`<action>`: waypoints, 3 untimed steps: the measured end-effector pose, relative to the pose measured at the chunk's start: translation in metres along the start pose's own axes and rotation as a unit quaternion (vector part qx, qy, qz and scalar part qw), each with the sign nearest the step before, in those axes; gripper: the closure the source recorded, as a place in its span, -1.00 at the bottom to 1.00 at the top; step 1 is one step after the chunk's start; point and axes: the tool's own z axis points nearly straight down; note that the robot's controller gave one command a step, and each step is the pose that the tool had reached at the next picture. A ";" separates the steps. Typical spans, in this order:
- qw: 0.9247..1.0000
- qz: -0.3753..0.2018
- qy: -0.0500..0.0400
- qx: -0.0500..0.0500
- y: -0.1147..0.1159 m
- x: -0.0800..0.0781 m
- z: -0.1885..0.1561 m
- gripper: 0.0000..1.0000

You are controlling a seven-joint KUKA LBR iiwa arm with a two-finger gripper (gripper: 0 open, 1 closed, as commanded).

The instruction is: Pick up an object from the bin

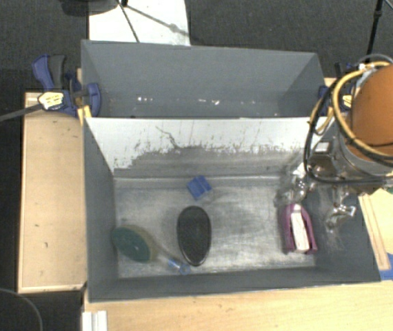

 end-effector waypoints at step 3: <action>0.978 -0.210 0.001 -0.002 0.087 -0.147 0.188 -1.00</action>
Offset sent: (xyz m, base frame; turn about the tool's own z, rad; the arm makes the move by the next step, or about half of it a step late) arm 0.0270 0.0786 -0.0649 -0.1388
